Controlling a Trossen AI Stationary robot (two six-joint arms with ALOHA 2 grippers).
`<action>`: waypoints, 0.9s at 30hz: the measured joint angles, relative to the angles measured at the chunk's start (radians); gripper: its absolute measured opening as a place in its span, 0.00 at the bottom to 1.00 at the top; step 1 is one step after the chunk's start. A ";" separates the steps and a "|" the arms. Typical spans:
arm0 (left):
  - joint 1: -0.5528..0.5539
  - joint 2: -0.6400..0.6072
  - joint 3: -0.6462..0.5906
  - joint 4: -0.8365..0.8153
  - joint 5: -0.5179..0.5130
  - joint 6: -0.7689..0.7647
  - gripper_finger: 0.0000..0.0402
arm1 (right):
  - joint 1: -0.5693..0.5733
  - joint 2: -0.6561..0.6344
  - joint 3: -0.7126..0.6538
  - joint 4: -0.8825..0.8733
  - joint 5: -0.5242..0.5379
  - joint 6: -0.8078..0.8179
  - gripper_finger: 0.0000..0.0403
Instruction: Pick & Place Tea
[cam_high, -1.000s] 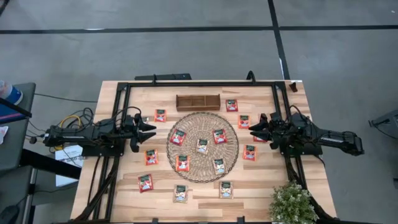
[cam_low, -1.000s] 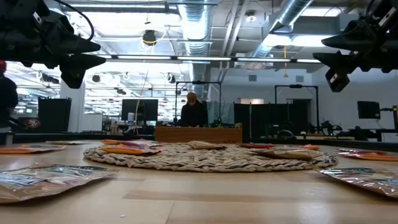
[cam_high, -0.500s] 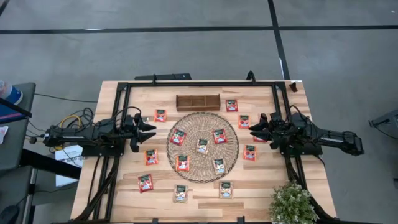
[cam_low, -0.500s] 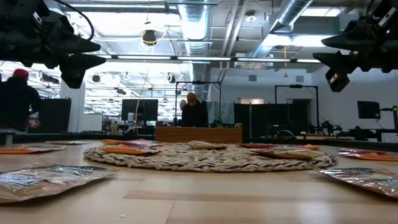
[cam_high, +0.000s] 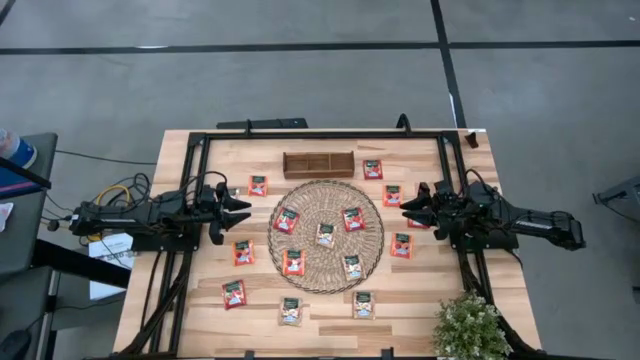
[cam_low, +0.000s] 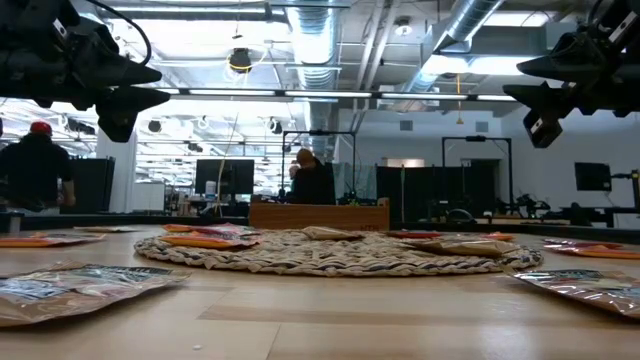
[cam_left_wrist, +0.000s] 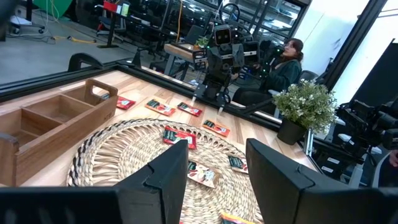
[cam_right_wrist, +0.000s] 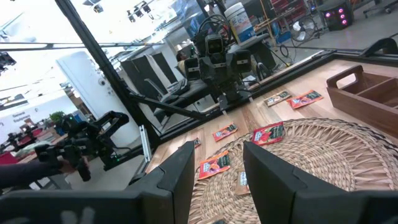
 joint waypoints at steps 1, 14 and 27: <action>0.000 0.000 0.000 0.003 0.000 0.000 0.38 | 0.000 0.000 0.000 0.000 0.000 0.000 0.32; 0.000 0.000 0.000 0.014 -0.030 0.010 0.38 | -0.003 0.001 0.032 0.010 0.063 0.005 0.32; 0.000 0.000 0.017 0.017 -0.031 0.008 0.38 | -0.003 0.247 0.495 -0.407 0.248 -0.223 0.29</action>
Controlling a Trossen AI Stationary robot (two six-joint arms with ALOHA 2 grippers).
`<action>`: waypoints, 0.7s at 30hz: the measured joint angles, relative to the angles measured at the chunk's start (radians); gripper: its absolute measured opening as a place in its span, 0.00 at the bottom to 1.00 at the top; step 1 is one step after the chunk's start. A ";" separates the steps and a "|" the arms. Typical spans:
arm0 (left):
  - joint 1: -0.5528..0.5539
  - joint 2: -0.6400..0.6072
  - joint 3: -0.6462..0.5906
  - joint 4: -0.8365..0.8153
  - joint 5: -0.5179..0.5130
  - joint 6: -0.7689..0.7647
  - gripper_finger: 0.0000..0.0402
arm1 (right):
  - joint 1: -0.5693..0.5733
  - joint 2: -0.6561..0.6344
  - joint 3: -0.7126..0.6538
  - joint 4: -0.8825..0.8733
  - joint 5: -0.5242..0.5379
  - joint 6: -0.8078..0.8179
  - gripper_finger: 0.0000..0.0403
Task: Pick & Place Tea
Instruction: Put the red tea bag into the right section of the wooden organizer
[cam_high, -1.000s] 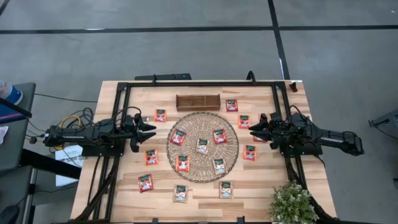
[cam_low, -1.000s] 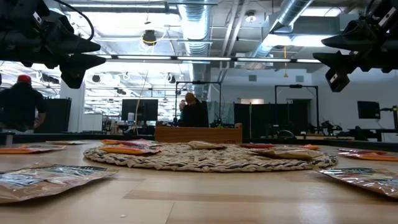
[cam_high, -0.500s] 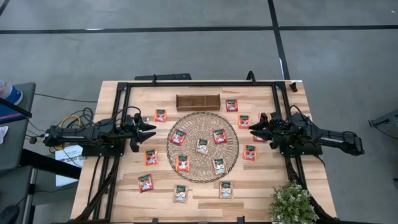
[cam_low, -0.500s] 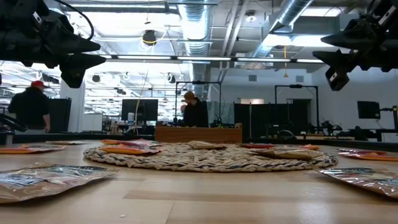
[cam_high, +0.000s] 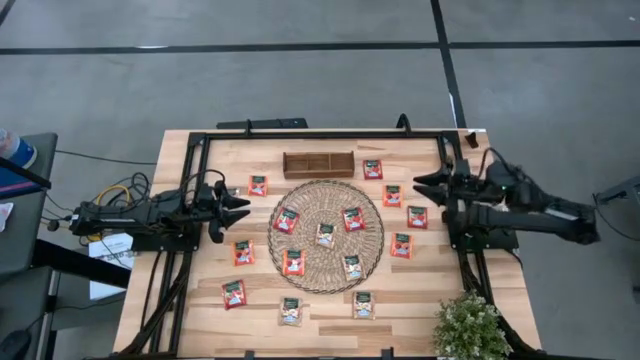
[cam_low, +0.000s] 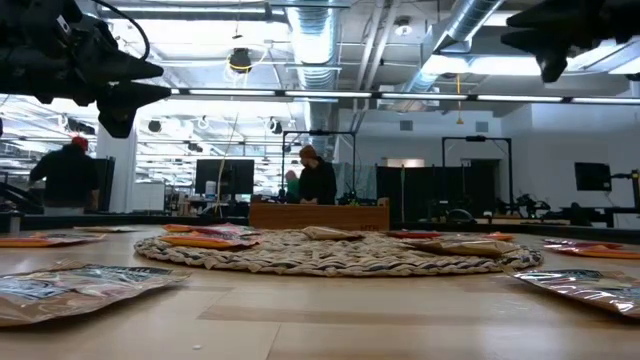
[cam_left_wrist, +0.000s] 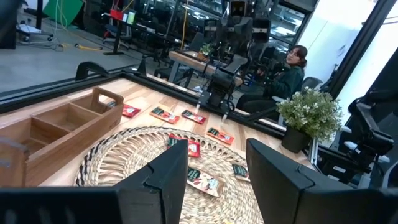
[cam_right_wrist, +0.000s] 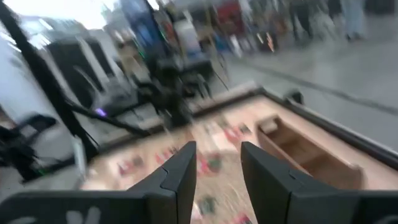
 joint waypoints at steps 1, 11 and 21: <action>0.000 0.000 0.000 -0.001 0.000 0.000 0.38 | 0.000 0.043 0.046 -0.051 0.010 -0.013 0.29; 0.000 0.000 0.003 -0.031 0.000 -0.001 0.38 | -0.016 0.451 0.414 -0.320 0.105 -0.302 0.31; 0.000 0.000 0.004 -0.031 0.001 -0.033 0.38 | -0.098 0.721 0.565 -0.381 0.146 -0.493 0.31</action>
